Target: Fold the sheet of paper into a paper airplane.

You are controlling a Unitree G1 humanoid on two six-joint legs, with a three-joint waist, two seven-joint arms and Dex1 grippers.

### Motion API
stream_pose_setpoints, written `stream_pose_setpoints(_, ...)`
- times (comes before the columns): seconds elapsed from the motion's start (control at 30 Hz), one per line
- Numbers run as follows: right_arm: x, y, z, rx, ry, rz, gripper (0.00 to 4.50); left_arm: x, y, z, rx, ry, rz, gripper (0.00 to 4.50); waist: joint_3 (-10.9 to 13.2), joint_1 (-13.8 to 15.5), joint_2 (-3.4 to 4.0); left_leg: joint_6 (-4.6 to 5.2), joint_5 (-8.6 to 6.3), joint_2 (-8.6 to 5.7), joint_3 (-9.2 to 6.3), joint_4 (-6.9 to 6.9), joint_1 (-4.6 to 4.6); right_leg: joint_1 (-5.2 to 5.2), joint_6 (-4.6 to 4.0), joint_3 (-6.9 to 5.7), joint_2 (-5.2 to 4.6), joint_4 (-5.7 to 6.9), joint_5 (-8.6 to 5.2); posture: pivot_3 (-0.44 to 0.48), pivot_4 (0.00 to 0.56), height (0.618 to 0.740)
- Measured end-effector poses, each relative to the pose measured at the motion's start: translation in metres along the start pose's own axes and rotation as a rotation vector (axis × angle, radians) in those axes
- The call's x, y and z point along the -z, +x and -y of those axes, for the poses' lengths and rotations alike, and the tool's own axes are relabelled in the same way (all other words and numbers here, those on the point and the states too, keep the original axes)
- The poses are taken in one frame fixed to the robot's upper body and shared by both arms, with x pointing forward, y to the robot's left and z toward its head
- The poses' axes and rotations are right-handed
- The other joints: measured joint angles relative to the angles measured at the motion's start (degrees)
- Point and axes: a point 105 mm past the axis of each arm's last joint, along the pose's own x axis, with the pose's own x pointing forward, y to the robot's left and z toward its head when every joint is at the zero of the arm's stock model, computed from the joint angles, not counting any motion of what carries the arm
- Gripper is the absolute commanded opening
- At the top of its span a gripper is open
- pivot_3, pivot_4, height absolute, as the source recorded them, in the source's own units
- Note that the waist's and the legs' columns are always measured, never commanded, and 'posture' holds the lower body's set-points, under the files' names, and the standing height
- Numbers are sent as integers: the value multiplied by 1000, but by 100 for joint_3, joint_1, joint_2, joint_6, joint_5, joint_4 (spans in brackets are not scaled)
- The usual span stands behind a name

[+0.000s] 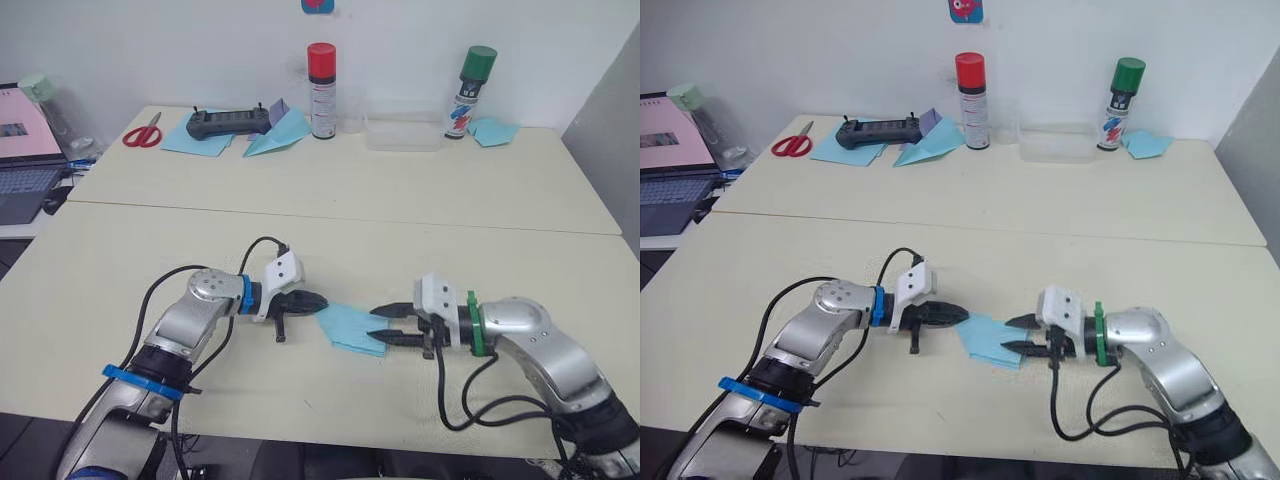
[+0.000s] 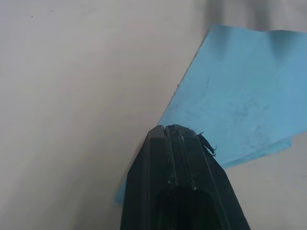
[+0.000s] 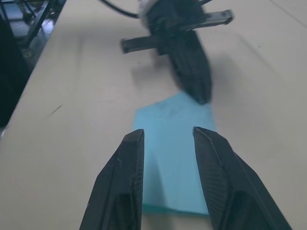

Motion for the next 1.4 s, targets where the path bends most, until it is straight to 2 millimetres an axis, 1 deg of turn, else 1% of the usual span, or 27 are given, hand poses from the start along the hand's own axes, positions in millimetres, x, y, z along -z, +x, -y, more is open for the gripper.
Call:
stream_pose_setpoints(0.07,4,-1,-4,-9,-45,-18,1661,0,2,-1,0,-8,7,24,0,0,0,0,0,0,1,0,0,0,0,0,0,0,0,0,150,740)
stream_pose_setpoints(0.13,3,2,-5,-7,-125,-19,1661,0,3,-1,3,-8,10,24,0,-1,0,0,0,0,0,0,1,0,0,0,0,0,0,0,150,740)
stream_pose_setpoints(0.17,3,5,-4,-2,-146,-10,1830,-1,4,-1,4,-6,11,3,0,-2,0,0,0,0,0,0,1,1,0,0,0,0,0,0,150,740)
stream_pose_setpoints(0.23,1,8,-4,10,-185,6,2250,-1,7,0,6,-3,13,0,0,12,0,0,0,-3,0,0,0,2,1,0,-2,-1,0,0,150,740)
stream_pose_setpoints(0.4,3,10,-5,31,-317,9,4015,-2,8,0,11,-2,9,0,0,38,0,0,0,-3,0,0,1,4,2,-1,-3,-4,1,0,150,740)
stream_pose_setpoints(0.53,13,15,-11,18,-350,-4,4015,-2,6,0,19,-30,5,0,0,36,0,0,0,-2,0,-1,2,3,1,-1,-1,-3,1,0,150,740)
stream_pose_setpoints(0.63,14,28,-7,49,-380,7,4015,-4,6,4,40,-26,-4,0,0,30,0,0,0,0,1,-1,3,2,1,0,0,-1,1,0,150,740)
stream_pose_setpoints(0.8,9,41,5,104,-421,35,4015,-3,7,7,54,-28,-7,0,0,35,0,-1,0,0,0,-2,2,2,1,-1,0,-2,1,0,150,740)
stream_pose_setpoints(0.9,9,44,8,113,-437,45,3449,-4,8,8,69,-15,-12,0,0,35,0,-1,0,0,0,-3,2,2,1,-1,-1,-3,0,0,150,740)
stream_pose_setpoints(1.0,10,45,8,108,-445,48,2372,-4,8,10,85,16,-20,0,0,37,0,0,0,0,0,-4,2,2,1,-1,-1,-3,0,0,150,740)
stream_pose_setpoints(1.2,15,43,0,46,-446,37,141,-6,10,17,125,38,-16,0,0,37,0,0,0,0,0,-3,1,2,0,-1,-1,-2,0,0,150,740)
stream_pose_setpoints(1.23,16,43,-2,36,-446,36,66,-6,10,19,138,45,-16,0,0,37,0,0,0,0,0,-3,1,2,0,-1,-1,-2,0,0,150,740)
stream_pose_setpoints(1.4,17,42,-6,11,-440,41,66,-7,12,28,186,82,-9,0,0,38,0,0,0,0,0,-3,1,2,0,-1,0,-2,0,0,150,740)
